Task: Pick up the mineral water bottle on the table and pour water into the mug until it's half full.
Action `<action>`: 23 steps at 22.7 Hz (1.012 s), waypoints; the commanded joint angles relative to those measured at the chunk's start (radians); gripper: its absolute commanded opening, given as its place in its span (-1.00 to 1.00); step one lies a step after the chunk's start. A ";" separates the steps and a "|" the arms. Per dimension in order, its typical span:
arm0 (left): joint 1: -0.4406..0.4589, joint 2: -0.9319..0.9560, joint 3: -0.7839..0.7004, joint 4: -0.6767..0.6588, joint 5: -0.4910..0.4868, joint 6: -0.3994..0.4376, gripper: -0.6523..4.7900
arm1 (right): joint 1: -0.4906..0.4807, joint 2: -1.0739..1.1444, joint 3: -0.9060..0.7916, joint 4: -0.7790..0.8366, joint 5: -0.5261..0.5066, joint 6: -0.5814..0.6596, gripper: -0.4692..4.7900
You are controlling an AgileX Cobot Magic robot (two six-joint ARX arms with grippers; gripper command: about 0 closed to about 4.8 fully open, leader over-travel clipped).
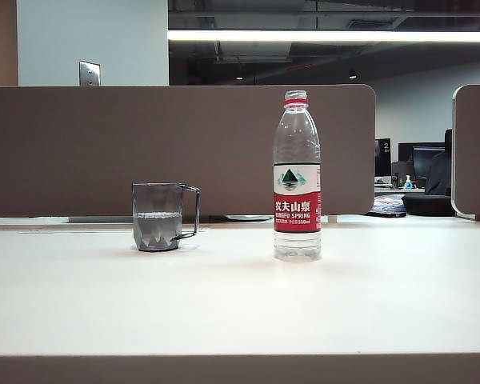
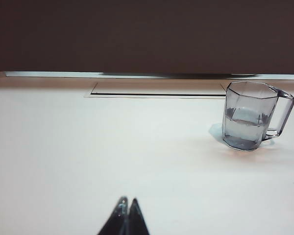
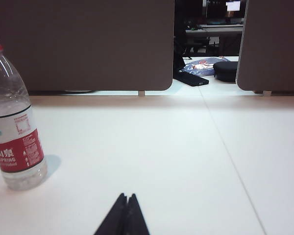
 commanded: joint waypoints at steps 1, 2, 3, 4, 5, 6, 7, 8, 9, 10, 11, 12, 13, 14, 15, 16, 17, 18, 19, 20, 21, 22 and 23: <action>-0.002 0.000 0.003 0.008 0.005 0.000 -0.78 | 0.001 -0.002 -0.004 -0.012 0.047 0.003 -0.84; -0.002 0.000 0.003 0.008 0.004 0.000 -0.78 | 0.001 -0.002 -0.004 -0.016 0.058 0.003 -0.84; -0.002 0.000 0.003 0.008 0.004 0.000 -0.78 | 0.002 -0.002 -0.004 -0.019 0.068 0.003 -0.84; -0.002 0.000 0.003 0.008 0.005 0.000 -0.78 | 0.002 -0.002 -0.004 -0.019 0.070 0.003 -0.84; -0.002 0.000 0.003 0.008 0.005 0.000 -0.78 | 0.002 -0.002 -0.004 -0.019 0.069 0.003 -0.84; -0.002 0.000 0.003 0.008 0.005 0.000 -0.78 | 0.002 -0.002 -0.004 -0.018 0.069 0.003 -0.84; -0.002 0.000 0.003 0.008 0.004 0.000 -0.78 | 0.002 -0.002 -0.004 -0.019 0.069 0.003 -0.84; -0.002 0.000 0.003 0.008 0.005 0.000 -0.78 | 0.003 -0.002 -0.004 -0.018 0.069 0.003 -0.84; -0.002 0.000 0.003 0.008 0.004 0.000 -0.78 | 0.008 -0.002 -0.004 -0.018 0.069 0.003 -0.84; -0.002 0.000 0.003 0.008 0.004 0.000 -0.78 | 0.013 -0.002 -0.004 -0.018 0.069 0.003 -0.84; -0.002 0.000 0.003 0.008 0.004 0.000 -0.78 | 0.019 -0.002 -0.004 -0.018 0.069 0.003 -0.84; -0.002 0.000 0.003 0.008 0.005 0.000 -0.78 | 0.023 -0.002 -0.004 -0.018 0.069 0.003 -0.84; -0.002 0.000 0.003 0.008 0.005 0.000 -0.78 | 0.027 -0.002 -0.004 -0.018 0.069 0.003 -0.84; -0.002 0.000 0.003 0.008 0.005 0.000 -0.78 | 0.028 -0.002 -0.004 -0.018 0.069 0.003 -0.84; -0.002 0.000 0.003 0.008 0.005 0.000 -0.78 | 0.028 -0.002 -0.004 -0.018 0.069 0.003 -0.84; -0.002 0.000 0.003 0.008 0.004 0.000 -0.78 | 0.027 -0.002 -0.004 -0.018 0.069 0.003 -0.84; -0.002 0.000 0.003 0.008 0.005 0.000 -0.78 | 0.027 -0.002 -0.004 -0.018 0.069 0.003 -0.84; -0.002 0.000 0.003 0.008 0.004 0.000 -0.78 | 0.027 -0.002 -0.004 -0.018 0.069 0.003 -0.84; -0.002 0.000 0.003 0.008 0.004 0.000 -0.78 | 0.027 -0.002 -0.004 -0.018 0.069 0.003 -0.84; -0.002 0.000 0.003 0.008 0.004 0.000 -0.78 | 0.027 -0.002 -0.004 -0.018 0.069 0.003 -0.84; -0.002 0.000 0.003 0.008 0.004 0.000 -0.78 | 0.026 -0.002 -0.004 -0.019 0.069 0.003 -0.84; -0.002 0.000 0.003 0.008 0.005 0.000 -0.78 | 0.026 -0.002 -0.004 -0.019 0.068 0.003 -0.84; -0.002 0.000 0.003 0.008 0.004 0.000 -0.78 | 0.026 -0.002 -0.004 -0.019 0.068 0.003 -0.84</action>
